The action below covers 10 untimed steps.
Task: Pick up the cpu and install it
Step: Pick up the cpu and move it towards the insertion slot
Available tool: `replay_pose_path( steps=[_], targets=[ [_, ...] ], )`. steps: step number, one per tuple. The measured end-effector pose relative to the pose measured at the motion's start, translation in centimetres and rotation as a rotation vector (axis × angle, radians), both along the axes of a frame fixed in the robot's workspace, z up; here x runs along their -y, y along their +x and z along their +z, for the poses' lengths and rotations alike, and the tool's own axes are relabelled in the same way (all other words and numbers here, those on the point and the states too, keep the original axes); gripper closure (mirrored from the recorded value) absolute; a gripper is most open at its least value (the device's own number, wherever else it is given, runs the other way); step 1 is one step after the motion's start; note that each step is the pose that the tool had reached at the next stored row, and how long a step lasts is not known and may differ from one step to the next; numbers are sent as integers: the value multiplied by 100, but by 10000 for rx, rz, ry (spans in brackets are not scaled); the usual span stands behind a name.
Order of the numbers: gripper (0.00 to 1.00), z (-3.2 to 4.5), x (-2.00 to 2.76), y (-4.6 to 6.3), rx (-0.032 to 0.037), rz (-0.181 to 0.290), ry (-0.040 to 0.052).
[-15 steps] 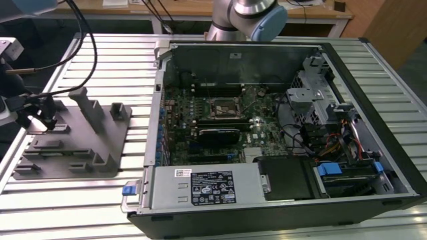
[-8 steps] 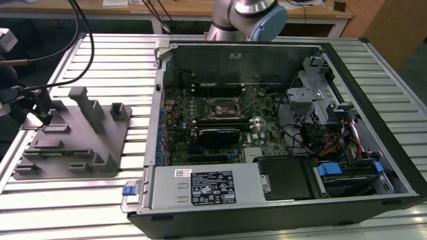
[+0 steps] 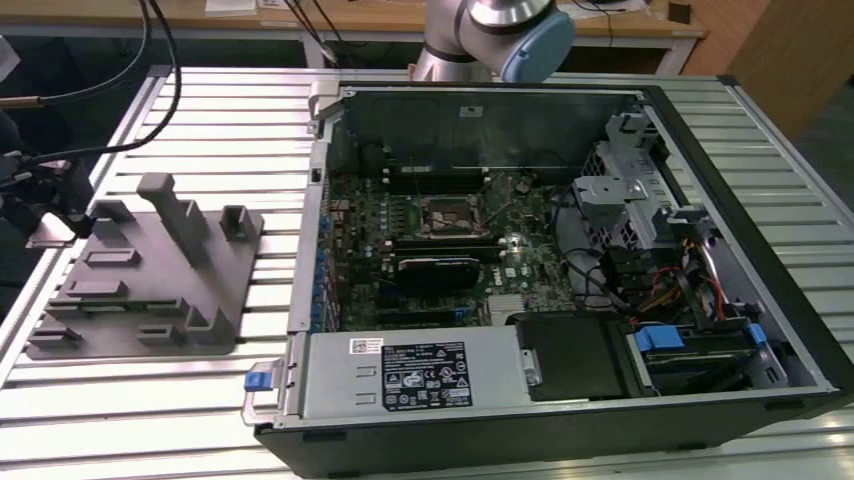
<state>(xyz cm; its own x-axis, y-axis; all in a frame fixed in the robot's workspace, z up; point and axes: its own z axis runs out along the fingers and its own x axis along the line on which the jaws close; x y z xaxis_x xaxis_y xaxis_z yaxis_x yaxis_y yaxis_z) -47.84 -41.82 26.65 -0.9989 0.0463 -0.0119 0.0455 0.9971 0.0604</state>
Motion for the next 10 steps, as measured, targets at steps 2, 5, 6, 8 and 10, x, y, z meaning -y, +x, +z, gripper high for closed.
replay_pose_path(
  steps=[2, 5, 6, 8, 10],
  targets=[
    [45, 46, 0, 0, 5, 1, 11],
    [45, 112, 0, 0, 15, 0, 17],
    [45, 140, 0, 0, 25, 1, 18],
    [45, 201, 1, 1, 46, 2, 17],
    [45, 260, 0, 0, 67, 1, 18]
  ],
)
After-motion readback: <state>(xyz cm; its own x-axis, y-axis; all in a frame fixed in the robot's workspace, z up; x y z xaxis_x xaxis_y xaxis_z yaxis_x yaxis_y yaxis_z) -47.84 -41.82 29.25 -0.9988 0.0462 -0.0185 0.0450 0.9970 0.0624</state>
